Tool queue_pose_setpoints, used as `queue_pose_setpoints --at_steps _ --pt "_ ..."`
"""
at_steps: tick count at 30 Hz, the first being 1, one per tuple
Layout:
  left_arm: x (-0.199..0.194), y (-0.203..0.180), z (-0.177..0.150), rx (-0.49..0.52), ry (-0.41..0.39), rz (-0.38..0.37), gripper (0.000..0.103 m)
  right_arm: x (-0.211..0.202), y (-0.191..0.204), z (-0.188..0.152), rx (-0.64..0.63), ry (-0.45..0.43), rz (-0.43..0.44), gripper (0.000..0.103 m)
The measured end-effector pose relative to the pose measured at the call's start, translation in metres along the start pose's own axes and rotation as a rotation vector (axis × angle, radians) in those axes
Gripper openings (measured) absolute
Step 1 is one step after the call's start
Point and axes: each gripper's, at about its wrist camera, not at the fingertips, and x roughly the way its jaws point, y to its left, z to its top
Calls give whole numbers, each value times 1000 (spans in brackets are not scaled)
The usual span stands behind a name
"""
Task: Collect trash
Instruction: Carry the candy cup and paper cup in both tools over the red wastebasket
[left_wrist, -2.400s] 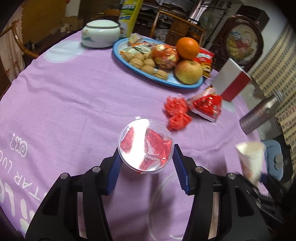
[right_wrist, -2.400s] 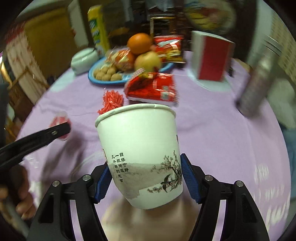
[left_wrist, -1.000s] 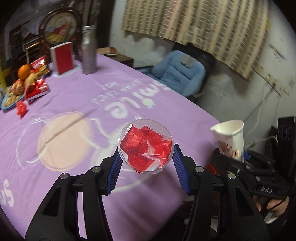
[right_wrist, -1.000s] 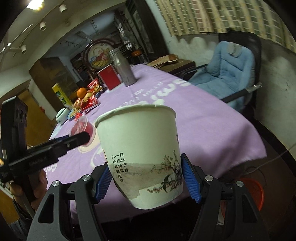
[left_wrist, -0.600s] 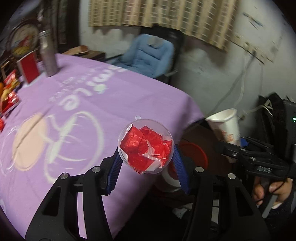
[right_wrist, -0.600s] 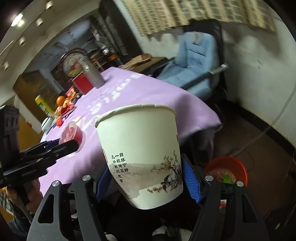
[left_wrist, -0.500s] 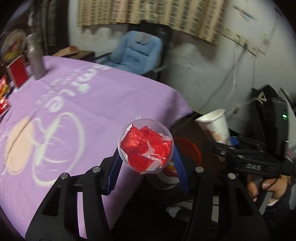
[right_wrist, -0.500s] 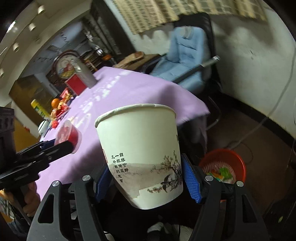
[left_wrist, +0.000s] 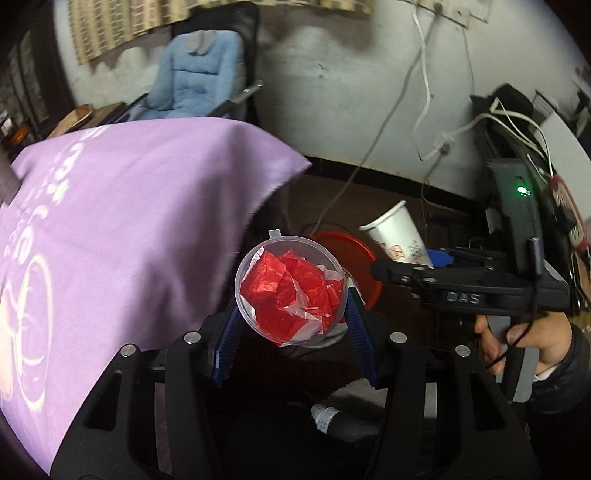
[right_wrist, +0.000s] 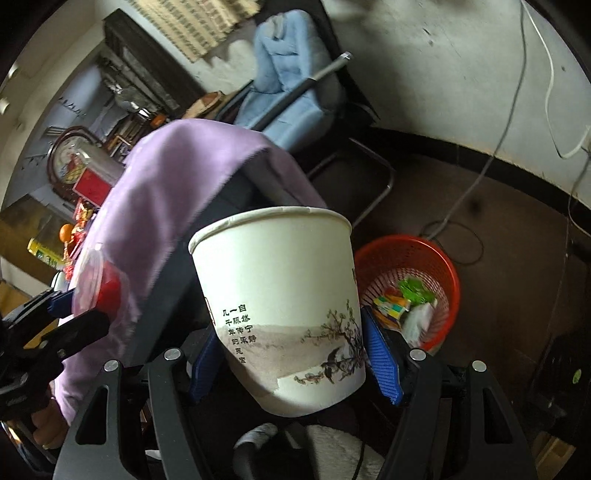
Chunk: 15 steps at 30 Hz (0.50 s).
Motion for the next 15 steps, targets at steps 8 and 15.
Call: queue_pose_setpoints --at_steps 8,15 --pt "44 -33 9 87 83 -71 54 31 -51 -10 86 70 -71 69" --pt "112 -51 13 141 181 -67 54 58 -90 -22 161 124 -98 69"
